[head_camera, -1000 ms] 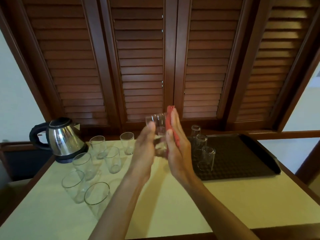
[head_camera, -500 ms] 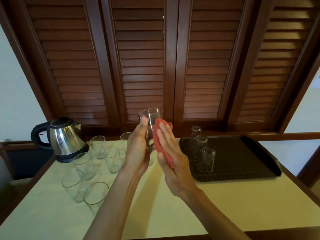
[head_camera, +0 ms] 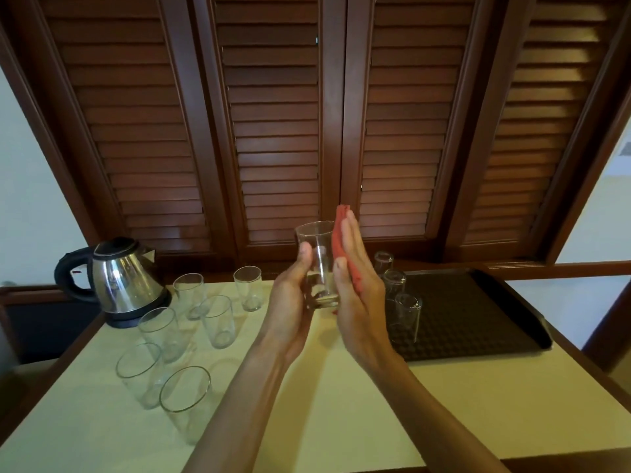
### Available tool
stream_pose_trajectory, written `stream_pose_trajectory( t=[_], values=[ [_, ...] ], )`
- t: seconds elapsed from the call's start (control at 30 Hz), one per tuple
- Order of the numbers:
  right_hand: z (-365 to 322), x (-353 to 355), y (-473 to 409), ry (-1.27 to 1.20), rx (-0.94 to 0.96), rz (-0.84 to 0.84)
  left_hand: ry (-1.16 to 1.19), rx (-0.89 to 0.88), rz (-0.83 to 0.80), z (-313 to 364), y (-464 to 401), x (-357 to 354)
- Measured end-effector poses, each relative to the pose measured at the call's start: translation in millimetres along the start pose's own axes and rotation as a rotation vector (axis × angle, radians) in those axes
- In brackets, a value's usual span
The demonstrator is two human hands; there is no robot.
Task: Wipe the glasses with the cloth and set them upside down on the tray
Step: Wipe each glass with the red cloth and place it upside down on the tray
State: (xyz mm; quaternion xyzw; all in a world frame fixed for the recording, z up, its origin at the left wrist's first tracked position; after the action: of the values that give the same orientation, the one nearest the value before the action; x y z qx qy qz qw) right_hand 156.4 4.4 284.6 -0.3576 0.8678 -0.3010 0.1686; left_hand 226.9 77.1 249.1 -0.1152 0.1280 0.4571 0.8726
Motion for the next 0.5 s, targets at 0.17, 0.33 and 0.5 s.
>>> stream_pose_trajectory(
  t=[0.17, 0.33, 0.5],
  values=[
    [-10.1, -18.2, 37.3, 0.026, 0.162, -0.155, 0.039, -0.062, 0.088, 10.9, -12.0, 17.2],
    [-10.4, -7.8, 4.7, -0.023, 0.004, -0.006, -0.090, -0.055, 0.038, 2.9, -2.6, 4.5],
    [6.5, -15.2, 30.3, -0.143, -0.068, -0.102, -0.050, -0.136, 0.099, 20.1, -8.2, 13.1]
  ],
)
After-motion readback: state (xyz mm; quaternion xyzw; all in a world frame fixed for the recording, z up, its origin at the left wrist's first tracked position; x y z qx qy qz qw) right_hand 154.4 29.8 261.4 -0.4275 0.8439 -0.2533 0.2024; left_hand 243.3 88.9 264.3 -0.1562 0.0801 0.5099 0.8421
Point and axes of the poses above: each hand's wrist, its own y-axis away from the middle knuckle, its own x-axis out of the back of the hand, z = x × y, the point moved 10 cm from there along -y, towards the middle knuckle, and after that the axes turned 6 degrees about z, right-handed, at the moved point
